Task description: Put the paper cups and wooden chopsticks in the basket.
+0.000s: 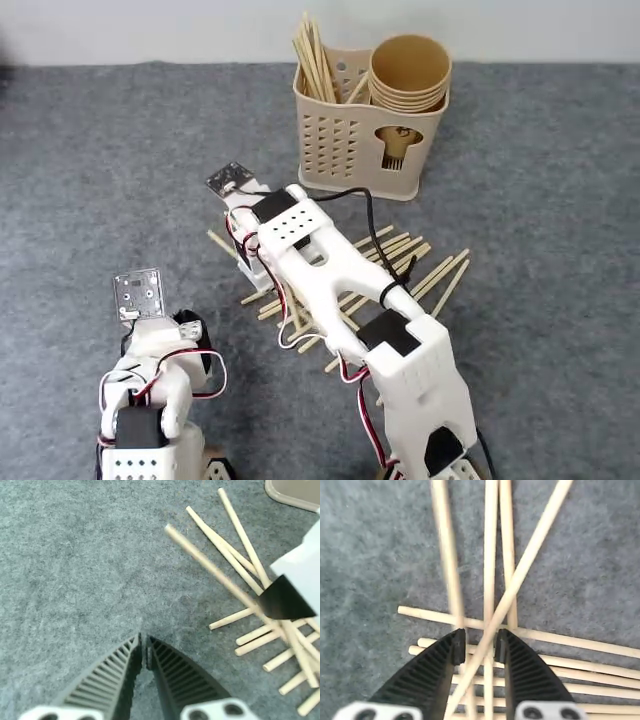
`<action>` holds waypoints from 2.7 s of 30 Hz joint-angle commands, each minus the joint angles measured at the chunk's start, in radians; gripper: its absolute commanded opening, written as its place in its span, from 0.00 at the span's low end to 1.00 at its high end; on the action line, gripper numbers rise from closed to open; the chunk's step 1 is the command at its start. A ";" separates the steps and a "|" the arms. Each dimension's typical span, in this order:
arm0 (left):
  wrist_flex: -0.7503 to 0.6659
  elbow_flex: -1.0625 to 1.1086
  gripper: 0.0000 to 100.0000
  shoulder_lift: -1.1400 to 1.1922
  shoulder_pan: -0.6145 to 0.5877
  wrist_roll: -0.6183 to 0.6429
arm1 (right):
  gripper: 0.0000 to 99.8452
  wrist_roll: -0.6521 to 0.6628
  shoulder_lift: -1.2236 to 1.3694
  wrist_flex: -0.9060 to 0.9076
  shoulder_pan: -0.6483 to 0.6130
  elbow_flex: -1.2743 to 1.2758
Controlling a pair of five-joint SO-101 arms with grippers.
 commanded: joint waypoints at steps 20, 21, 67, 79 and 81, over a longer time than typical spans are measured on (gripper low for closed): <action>0.003 -0.019 0.01 -0.014 -0.002 -0.005 | 0.09 -0.012 0.031 -0.047 0.030 -0.012; 0.003 -0.019 0.01 -0.014 -0.002 -0.005 | 0.09 -0.012 0.041 -0.047 0.028 -0.012; 0.003 -0.019 0.01 -0.014 -0.002 -0.005 | 0.01 0.017 -0.727 -0.587 0.309 0.002; 0.003 -0.019 0.01 -0.014 -0.002 -0.005 | 0.01 0.037 -0.443 -1.322 0.371 0.143; 0.003 -0.019 0.01 -0.014 -0.002 -0.005 | 0.01 0.103 -0.375 -1.377 0.374 0.144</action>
